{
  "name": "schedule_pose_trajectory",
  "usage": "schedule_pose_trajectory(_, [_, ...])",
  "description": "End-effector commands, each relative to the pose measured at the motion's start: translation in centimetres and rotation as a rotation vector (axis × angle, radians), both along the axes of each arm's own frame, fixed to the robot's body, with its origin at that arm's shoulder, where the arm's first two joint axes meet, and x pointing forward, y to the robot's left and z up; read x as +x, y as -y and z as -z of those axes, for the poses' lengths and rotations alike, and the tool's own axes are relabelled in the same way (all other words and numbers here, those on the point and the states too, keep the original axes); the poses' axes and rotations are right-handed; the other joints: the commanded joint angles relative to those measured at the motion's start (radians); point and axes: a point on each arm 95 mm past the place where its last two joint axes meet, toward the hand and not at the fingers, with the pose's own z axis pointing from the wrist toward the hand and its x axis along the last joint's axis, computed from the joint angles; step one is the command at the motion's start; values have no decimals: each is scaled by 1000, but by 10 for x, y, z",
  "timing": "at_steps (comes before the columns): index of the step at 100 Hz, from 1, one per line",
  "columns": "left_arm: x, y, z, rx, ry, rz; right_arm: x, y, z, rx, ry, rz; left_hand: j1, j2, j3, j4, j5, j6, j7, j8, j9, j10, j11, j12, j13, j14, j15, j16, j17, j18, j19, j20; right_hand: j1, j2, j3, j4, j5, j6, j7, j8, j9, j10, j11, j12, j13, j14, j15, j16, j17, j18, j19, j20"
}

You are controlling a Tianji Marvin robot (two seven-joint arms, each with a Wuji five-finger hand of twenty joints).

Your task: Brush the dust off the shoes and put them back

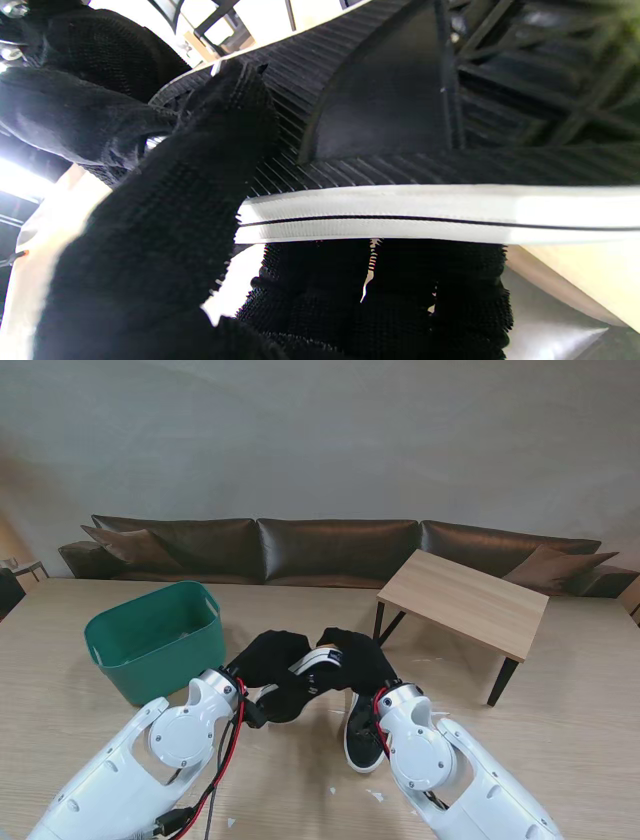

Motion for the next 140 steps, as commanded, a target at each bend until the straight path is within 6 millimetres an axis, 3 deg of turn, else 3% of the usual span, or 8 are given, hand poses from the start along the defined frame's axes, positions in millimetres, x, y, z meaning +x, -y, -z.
schedule_pose_trajectory(1, [4,2,-10,-13,16,-15,-6,-13,4,-7,-14,-48,174,190,147,87,1,-98,97,66,-5,-25,6,15,-4,-24,131,68,-15,-18,41,30,154,32,165,35,136,-100,204,-54,116,-76,77,63,127,-118,179,53,264,-43,80,-23])
schedule_pose_trajectory(20, [5,-4,-9,-8,12,-63,0,-20,5,-37,1,-35,154,222,110,76,-3,-78,4,-11,-69,13,-30,14,-105,5,118,55,-112,16,-10,42,164,27,228,44,74,-83,380,-190,116,-67,91,122,133,-163,328,138,367,-51,112,4])
schedule_pose_trajectory(28, [4,-8,-9,-14,1,-79,4,-22,5,-52,14,-17,115,236,53,80,-17,-55,-195,-87,-178,47,10,-140,-196,38,44,-14,-203,39,-121,48,168,19,238,44,62,-74,400,-187,114,-62,93,128,134,-173,343,147,387,-48,110,7])
schedule_pose_trajectory(34, [3,-11,-8,-20,-5,-93,8,-22,4,-72,31,-4,67,253,37,78,-36,-33,-371,-117,-252,60,7,-391,-275,54,-36,-68,-271,49,-210,40,169,17,244,43,58,-73,408,-184,113,-64,94,132,134,-183,353,154,402,-49,107,10])
schedule_pose_trajectory(38, [2,-14,-8,-25,-14,-103,10,-22,4,-86,43,6,17,275,69,76,-33,-16,-484,-118,-286,73,-16,-436,-324,67,-81,-97,-310,51,-261,33,168,14,248,42,56,-72,412,-182,115,-63,94,133,134,-189,360,159,411,-49,105,11])
schedule_pose_trajectory(51, [-2,-26,-10,-49,-38,-138,15,-22,2,-110,56,23,-92,352,106,131,-75,14,-690,-212,-388,111,-95,-538,-458,102,-219,-202,-396,44,-436,-12,167,6,257,49,60,-63,419,-181,124,-63,91,131,134,-193,366,166,425,-43,93,14])
schedule_pose_trajectory(70, [-6,-46,-15,-69,-16,-207,19,-22,2,-147,83,26,-122,380,54,130,-128,4,-753,-268,-458,115,-130,-603,-547,109,-306,-276,-436,39,-591,-42,166,5,258,50,58,-65,419,-182,126,-63,88,129,134,-195,365,168,432,-41,82,16])
schedule_pose_trajectory(140, [-21,-71,-8,-78,-17,-297,62,-37,-20,-444,318,76,-105,444,-1,138,-84,23,-722,-259,-435,138,-111,-588,-526,109,-271,-249,-435,54,-653,5,159,37,243,41,24,-82,435,-166,97,-84,101,127,135,-210,332,161,417,-67,59,31])
